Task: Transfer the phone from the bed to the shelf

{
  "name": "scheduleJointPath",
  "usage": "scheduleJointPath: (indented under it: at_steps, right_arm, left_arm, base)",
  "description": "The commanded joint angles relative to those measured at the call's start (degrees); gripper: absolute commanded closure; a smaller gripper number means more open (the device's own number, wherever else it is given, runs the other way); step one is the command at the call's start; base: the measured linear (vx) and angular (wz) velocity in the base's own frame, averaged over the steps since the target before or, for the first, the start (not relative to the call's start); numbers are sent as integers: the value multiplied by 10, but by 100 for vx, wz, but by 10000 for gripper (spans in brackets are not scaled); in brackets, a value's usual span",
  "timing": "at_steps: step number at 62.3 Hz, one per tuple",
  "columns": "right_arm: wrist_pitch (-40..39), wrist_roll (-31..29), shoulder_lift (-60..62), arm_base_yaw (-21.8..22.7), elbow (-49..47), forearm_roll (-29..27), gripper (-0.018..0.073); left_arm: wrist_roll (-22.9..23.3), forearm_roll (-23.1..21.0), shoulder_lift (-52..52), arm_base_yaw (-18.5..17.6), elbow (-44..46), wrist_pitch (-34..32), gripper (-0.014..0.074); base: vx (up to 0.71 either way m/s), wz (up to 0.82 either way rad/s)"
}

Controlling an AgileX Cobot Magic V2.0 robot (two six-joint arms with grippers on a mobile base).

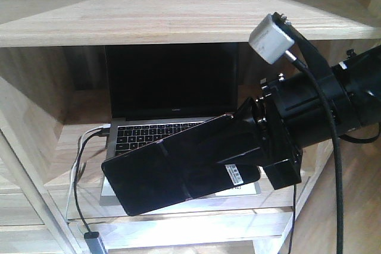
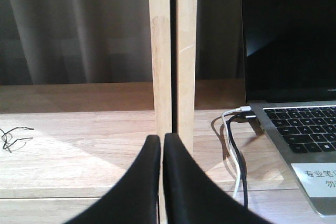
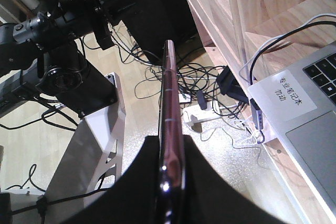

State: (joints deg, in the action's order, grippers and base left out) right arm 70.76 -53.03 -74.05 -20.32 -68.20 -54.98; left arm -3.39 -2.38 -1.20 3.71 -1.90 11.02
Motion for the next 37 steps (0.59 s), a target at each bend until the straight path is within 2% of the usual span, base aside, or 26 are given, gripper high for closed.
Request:
scheduleJointPath:
  at_steps: [1,15,25,37]
  right_arm:
    - [28,-2,18,1,-19,-65,561]
    - [29,19,18,1,-99,-135,561]
    - [22,29,18,1,-184,-150,561]
    - [-59,39,6,1,-276,-162,561]
  left_arm:
    - [0,-5,-4,0,-4,-43,595]
    - [0,-5,-4,0,-4,-43,595]
    - [0,-5,-4,0,-4,-43,595]
    - [0,-5,-4,0,-4,-43,595]
  base:
    - [0,0]
    - [0,0]
    - [0,0]
    - [0,0]
